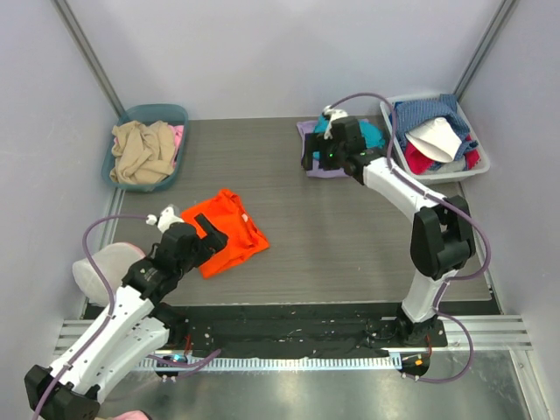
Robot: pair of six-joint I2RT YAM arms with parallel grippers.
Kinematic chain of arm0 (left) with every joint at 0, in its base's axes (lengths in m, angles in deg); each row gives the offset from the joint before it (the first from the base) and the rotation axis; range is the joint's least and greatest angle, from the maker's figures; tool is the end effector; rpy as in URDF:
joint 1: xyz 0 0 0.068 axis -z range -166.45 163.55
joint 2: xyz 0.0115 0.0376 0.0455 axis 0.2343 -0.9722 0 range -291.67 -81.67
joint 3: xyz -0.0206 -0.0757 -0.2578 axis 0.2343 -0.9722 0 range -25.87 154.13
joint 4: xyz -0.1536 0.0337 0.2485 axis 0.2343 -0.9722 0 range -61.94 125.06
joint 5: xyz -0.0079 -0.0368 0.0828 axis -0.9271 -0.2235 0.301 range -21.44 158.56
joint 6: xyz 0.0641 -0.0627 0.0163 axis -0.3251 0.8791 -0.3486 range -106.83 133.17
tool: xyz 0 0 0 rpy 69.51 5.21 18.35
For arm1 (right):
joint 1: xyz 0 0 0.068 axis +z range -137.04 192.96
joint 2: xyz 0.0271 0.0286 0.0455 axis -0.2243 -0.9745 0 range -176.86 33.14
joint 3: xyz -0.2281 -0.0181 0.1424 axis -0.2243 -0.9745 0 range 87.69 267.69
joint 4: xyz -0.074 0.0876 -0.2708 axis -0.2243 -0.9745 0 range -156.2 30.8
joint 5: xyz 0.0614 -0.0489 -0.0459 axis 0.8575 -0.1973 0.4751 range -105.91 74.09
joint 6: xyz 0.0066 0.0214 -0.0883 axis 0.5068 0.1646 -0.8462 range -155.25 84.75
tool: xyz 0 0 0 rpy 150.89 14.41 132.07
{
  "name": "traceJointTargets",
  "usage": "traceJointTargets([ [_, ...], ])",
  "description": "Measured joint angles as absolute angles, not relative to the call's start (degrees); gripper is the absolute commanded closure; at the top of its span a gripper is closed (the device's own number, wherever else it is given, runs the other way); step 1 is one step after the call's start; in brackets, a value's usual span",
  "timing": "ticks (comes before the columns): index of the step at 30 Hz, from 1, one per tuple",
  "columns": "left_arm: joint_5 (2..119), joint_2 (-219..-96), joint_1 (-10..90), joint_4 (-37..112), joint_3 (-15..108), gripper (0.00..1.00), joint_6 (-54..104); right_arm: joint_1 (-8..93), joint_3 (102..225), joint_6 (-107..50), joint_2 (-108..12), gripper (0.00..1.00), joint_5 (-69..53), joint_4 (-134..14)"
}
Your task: Fold and stack the t-shirts
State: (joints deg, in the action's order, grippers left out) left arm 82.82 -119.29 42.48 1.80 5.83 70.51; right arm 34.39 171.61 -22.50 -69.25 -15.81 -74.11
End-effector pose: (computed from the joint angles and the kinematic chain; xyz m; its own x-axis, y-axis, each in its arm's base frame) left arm 0.1993 -0.0872 0.2066 -0.5524 -0.6269 -0.5494 -0.3026 0.7649 -0.5686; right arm 0.4560 0.1791 0.2507 -0.5804 0.0093 -0.8143 -0.2446 0.9518 0.1852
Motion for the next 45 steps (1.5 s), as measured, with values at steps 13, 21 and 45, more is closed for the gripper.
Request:
traceJointTargets([
  [13,87.5,-118.4,42.4,-2.2,1.6,0.09,76.6,40.2,166.7,-22.4,-74.3,0.07,7.3,-74.0],
  [21,82.7,-113.8,43.4,-1.5,-4.9,0.11,79.3,42.3,186.7,-22.4,-93.7,0.07,11.3,-77.2],
  [45,80.9,-110.4,44.6,0.8,-11.4,0.11,83.7,53.2,217.2,-23.9,-116.1,0.07,27.0,-84.1],
])
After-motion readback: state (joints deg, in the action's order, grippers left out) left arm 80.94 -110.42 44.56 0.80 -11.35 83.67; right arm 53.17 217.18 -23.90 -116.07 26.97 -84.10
